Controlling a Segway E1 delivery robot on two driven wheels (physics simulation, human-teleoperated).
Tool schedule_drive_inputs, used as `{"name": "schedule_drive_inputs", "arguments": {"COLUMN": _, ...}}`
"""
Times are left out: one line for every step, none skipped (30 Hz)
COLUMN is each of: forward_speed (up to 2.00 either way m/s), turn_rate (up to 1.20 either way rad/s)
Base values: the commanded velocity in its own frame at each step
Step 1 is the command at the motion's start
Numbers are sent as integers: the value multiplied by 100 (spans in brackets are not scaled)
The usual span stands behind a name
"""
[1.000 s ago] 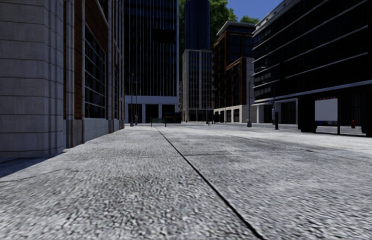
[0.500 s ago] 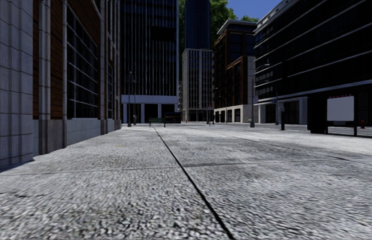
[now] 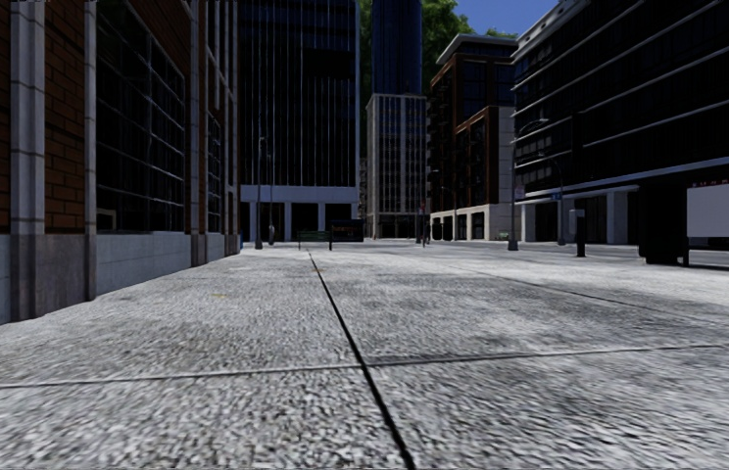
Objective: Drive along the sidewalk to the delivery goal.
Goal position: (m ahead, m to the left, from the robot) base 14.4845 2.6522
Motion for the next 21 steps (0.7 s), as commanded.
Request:
{"name": "schedule_drive_inputs", "arguments": {"forward_speed": 196, "turn_rate": 0}}
{"name": "schedule_drive_inputs", "arguments": {"forward_speed": 196, "turn_rate": 0}}
{"name": "schedule_drive_inputs", "arguments": {"forward_speed": 196, "turn_rate": 0}}
{"name": "schedule_drive_inputs", "arguments": {"forward_speed": 196, "turn_rate": 0}}
{"name": "schedule_drive_inputs", "arguments": {"forward_speed": 196, "turn_rate": 2}}
{"name": "schedule_drive_inputs", "arguments": {"forward_speed": 196, "turn_rate": 16}}
{"name": "schedule_drive_inputs", "arguments": {"forward_speed": 196, "turn_rate": 29}}
{"name": "schedule_drive_inputs", "arguments": {"forward_speed": 196, "turn_rate": 43}}
{"name": "schedule_drive_inputs", "arguments": {"forward_speed": 196, "turn_rate": 61}}
{"name": "schedule_drive_inputs", "arguments": {"forward_speed": 196, "turn_rate": 69}}
{"name": "schedule_drive_inputs", "arguments": {"forward_speed": 196, "turn_rate": 120}}
{"name": "schedule_drive_inputs", "arguments": {"forward_speed": 196, "turn_rate": 120}}
{"name": "schedule_drive_inputs", "arguments": {"forward_speed": 196, "turn_rate": 120}}
{"name": "schedule_drive_inputs", "arguments": {"forward_speed": 196, "turn_rate": 120}}
{"name": "schedule_drive_inputs", "arguments": {"forward_speed": 196, "turn_rate": 117}}
{"name": "schedule_drive_inputs", "arguments": {"forward_speed": 196, "turn_rate": 72}}
{"name": "schedule_drive_inputs", "arguments": {"forward_speed": 196, "turn_rate": 45}}
{"name": "schedule_drive_inputs", "arguments": {"forward_speed": 196, "turn_rate": 30}}
{"name": "schedule_drive_inputs", "arguments": {"forward_speed": 196, "turn_rate": 23}}
{"name": "schedule_drive_inputs", "arguments": {"forward_speed": 196, "turn_rate": 19}}
{"name": "schedule_drive_inputs", "arguments": {"forward_speed": 196, "turn_rate": 18}}
